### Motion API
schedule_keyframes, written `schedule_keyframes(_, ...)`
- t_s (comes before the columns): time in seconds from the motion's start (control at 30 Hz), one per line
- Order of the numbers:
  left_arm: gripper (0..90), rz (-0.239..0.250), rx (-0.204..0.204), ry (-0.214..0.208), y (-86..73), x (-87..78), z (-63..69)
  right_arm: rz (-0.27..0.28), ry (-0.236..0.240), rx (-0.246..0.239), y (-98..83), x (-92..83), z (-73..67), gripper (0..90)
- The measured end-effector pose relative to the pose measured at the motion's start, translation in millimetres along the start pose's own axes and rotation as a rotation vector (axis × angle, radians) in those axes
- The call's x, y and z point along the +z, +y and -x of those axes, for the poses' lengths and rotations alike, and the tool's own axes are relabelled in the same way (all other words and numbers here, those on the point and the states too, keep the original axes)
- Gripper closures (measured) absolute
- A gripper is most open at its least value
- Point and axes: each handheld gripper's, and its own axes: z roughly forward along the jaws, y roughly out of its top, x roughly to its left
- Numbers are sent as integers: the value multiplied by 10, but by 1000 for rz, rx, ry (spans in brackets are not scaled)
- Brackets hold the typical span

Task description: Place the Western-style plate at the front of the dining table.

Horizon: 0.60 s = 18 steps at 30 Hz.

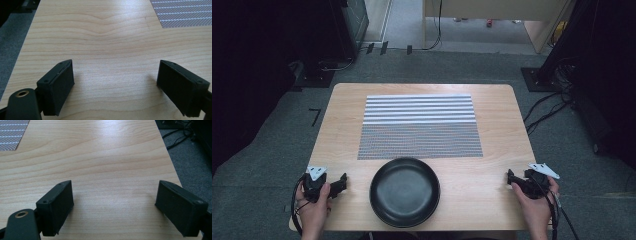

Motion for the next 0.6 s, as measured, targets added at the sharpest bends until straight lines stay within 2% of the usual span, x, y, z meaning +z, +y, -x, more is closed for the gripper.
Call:
schedule_keyframes(0.1, 138, 0, -1, 1, 2, 3, 2, -1, 1, 1, -3, -4, 1, 140)
schedule_keyframes(0.23, 133, 0, -1, 1, 5, 8, 4, -1, 36, 25, -11, -36, 23, 142)
schedule_keyframes(0.43, 133, 0, -3, 2, 6, 8, 5, 15, 28, 14, 13, -81, -11, 144)
schedule_keyframes(0.6, 133, 0, -7, 5, 4, 5, 10, 21, 41, -1, 23, -94, -83, 147)
